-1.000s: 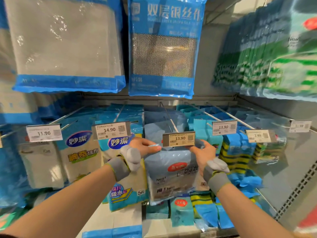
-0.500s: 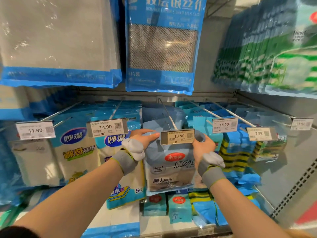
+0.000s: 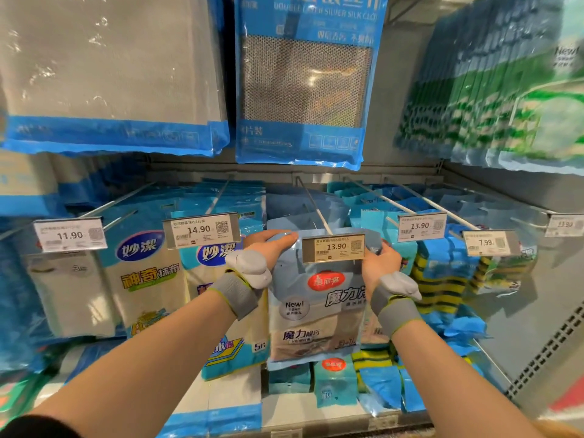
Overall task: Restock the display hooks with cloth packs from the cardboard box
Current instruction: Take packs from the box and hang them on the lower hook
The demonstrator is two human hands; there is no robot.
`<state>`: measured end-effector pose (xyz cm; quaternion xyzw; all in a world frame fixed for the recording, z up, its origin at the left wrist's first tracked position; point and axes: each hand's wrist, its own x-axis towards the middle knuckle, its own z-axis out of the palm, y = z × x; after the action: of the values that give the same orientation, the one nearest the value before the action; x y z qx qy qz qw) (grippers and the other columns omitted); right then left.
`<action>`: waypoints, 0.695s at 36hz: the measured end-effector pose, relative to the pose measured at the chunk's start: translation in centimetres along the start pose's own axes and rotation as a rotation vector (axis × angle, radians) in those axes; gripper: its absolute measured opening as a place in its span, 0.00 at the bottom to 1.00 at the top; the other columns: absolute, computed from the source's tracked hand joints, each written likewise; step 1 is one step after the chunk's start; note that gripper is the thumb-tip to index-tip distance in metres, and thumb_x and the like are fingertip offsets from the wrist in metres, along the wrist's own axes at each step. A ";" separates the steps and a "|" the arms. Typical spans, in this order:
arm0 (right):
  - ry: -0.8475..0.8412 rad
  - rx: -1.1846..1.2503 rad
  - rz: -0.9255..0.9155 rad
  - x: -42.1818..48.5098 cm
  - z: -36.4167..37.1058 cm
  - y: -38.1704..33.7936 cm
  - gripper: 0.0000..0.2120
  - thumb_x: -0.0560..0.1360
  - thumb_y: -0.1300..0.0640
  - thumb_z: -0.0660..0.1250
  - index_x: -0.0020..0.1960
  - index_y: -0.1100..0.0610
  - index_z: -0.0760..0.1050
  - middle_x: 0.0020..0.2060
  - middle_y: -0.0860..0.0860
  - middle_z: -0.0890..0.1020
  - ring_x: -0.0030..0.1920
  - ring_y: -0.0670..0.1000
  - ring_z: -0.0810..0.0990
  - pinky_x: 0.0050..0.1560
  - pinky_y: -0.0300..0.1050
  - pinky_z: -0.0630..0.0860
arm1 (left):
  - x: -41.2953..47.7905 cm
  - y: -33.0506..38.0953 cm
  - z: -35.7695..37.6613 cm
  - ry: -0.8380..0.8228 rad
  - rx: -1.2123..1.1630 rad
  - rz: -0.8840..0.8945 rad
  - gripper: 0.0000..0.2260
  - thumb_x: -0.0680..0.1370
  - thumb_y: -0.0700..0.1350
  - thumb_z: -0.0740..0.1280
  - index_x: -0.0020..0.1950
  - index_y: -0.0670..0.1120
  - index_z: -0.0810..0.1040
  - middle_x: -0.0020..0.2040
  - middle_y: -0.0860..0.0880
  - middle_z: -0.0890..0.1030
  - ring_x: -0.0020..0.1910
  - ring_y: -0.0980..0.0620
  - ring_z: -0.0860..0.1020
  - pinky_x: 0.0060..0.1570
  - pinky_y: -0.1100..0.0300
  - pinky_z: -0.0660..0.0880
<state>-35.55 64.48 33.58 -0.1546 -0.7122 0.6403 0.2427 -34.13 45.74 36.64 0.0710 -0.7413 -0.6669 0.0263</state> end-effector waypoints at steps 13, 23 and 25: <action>-0.024 -0.109 0.010 -0.6 -0.2 2.3 0.16 0.73 0.57 0.70 0.59 0.60 0.75 0.49 0.53 0.79 0.51 0.53 0.77 0.54 0.48 0.73 | 0.5 -1.9 0.3 -0.021 0.039 -0.001 0.14 0.75 0.47 0.69 0.59 0.45 0.80 0.53 0.50 0.79 0.51 0.51 0.75 0.52 0.61 0.69; -0.191 -0.894 -0.929 -5.2 0.5 10.7 0.23 0.70 0.39 0.65 0.62 0.41 0.67 0.67 0.55 0.66 0.68 0.58 0.63 0.67 0.55 0.63 | 2.2 -2.2 0.7 0.075 0.070 0.098 0.14 0.75 0.46 0.69 0.59 0.44 0.78 0.56 0.47 0.78 0.55 0.49 0.76 0.50 0.64 0.70; -0.387 -1.049 -0.956 -4.3 1.1 12.3 0.24 0.70 0.37 0.61 0.64 0.39 0.68 0.74 0.53 0.57 0.76 0.57 0.50 0.69 0.59 0.53 | 2.2 -2.1 0.9 0.097 0.114 0.180 0.16 0.75 0.45 0.69 0.61 0.43 0.76 0.58 0.47 0.76 0.58 0.49 0.74 0.48 0.70 0.70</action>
<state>-33.70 62.88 20.75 0.1930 -0.9447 0.0555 0.2593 -36.27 46.07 34.37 0.0378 -0.7792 -0.6144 0.1180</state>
